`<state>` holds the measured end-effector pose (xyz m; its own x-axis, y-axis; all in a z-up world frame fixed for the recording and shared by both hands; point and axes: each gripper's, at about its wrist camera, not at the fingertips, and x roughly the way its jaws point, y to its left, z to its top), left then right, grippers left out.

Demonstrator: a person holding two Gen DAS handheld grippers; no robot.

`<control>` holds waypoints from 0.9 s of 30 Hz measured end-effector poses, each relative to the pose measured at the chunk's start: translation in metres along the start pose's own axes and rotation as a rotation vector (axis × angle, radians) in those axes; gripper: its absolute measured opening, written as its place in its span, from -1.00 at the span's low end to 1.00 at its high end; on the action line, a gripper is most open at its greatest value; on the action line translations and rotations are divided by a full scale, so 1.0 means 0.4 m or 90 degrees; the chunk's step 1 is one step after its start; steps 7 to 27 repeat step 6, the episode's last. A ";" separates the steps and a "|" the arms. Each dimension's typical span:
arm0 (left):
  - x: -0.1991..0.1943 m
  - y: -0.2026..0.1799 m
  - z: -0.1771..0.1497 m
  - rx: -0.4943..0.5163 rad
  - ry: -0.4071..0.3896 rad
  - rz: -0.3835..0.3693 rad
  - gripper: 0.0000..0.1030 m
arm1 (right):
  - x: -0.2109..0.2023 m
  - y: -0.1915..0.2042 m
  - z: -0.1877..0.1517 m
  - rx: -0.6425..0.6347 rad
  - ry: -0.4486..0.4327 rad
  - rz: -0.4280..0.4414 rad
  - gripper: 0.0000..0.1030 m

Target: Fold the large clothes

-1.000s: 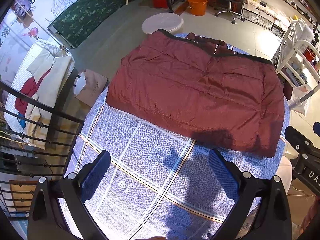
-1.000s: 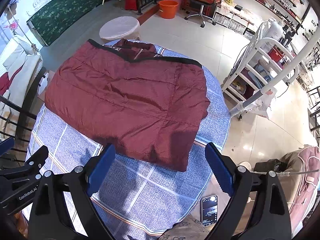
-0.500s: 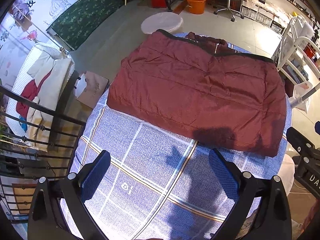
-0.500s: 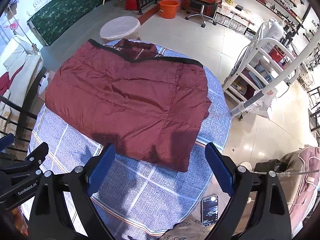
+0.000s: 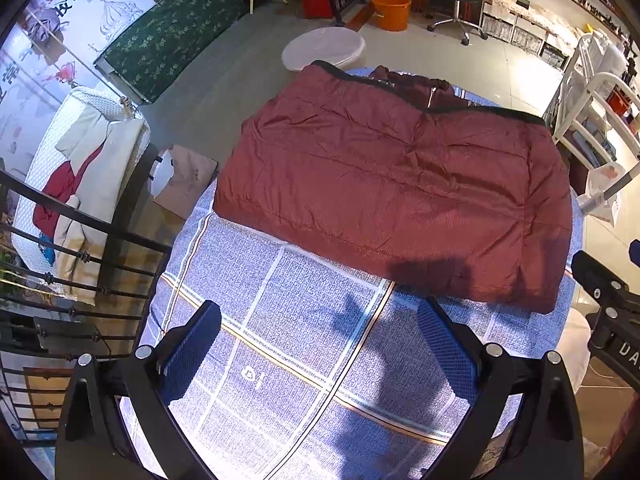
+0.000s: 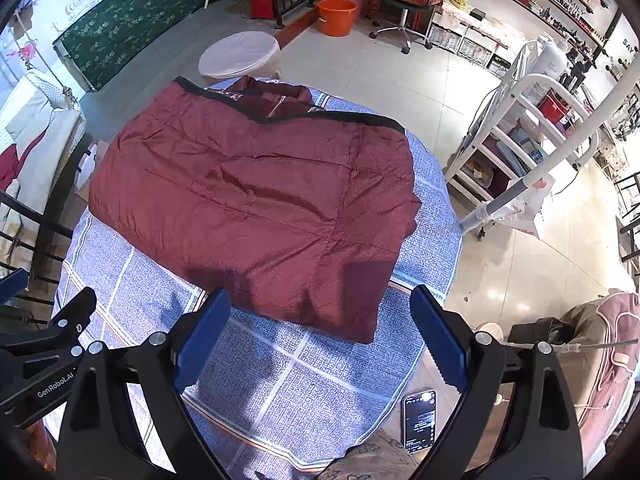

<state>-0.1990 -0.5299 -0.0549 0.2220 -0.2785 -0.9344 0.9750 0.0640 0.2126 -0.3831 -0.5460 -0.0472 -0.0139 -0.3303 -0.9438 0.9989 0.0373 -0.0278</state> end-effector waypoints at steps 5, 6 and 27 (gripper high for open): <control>0.000 0.002 -0.007 -0.007 -0.002 -0.006 0.88 | 0.003 0.002 -0.005 -0.002 0.001 0.001 0.75; 0.000 0.003 -0.007 -0.010 -0.002 -0.008 0.88 | 0.003 0.003 -0.005 -0.002 0.000 0.001 0.75; 0.000 0.003 -0.007 -0.010 -0.002 -0.008 0.88 | 0.003 0.003 -0.005 -0.002 0.000 0.001 0.75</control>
